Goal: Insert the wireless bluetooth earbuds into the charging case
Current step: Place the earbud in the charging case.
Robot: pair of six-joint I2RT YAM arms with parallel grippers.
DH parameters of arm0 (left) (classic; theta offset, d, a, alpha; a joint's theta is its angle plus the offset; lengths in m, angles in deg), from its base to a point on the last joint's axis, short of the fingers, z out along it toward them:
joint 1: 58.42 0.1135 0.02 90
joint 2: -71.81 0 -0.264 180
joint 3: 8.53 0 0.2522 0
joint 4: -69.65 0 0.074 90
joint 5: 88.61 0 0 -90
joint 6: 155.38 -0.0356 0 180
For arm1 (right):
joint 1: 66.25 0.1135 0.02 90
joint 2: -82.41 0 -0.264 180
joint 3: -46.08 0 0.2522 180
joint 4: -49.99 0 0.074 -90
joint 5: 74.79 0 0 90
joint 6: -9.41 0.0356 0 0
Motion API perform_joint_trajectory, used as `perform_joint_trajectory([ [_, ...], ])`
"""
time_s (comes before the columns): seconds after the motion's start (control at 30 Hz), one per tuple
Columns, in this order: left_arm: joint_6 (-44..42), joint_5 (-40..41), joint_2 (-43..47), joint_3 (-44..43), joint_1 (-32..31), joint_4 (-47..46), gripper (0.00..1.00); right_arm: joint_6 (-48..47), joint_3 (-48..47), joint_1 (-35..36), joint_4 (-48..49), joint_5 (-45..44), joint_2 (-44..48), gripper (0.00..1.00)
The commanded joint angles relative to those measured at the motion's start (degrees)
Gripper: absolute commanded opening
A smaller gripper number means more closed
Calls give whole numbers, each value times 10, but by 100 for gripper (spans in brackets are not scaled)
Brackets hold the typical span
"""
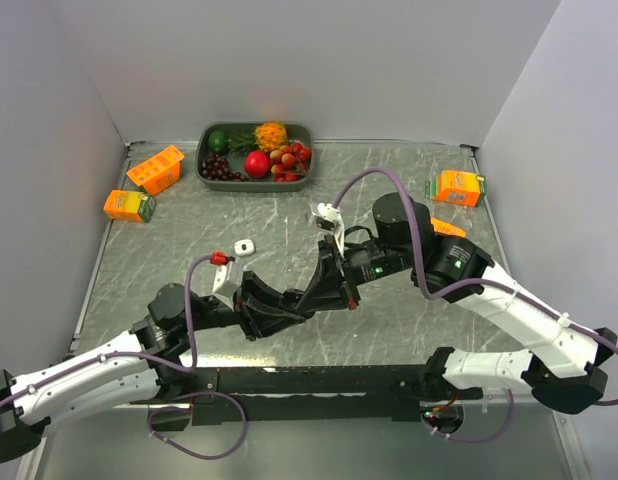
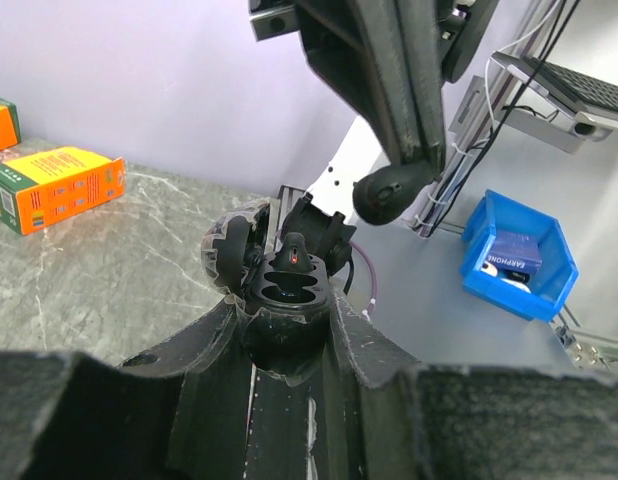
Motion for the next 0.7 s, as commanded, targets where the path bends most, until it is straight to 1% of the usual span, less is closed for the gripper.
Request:
perform_joint_trajectory([
  [0.0, -21, -23, 13, 4, -2, -39, 1, 8, -4, -4, 24, 39, -13, 0],
  [0.23, -31, -31, 29, 9, -3, -40, 1, 1, -8, -4, 16, 44, -27, 0],
  [0.67, -39, -32, 13, -7, -13, -28, 1, -1, -17, -4, 4, 25, -41, 0],
])
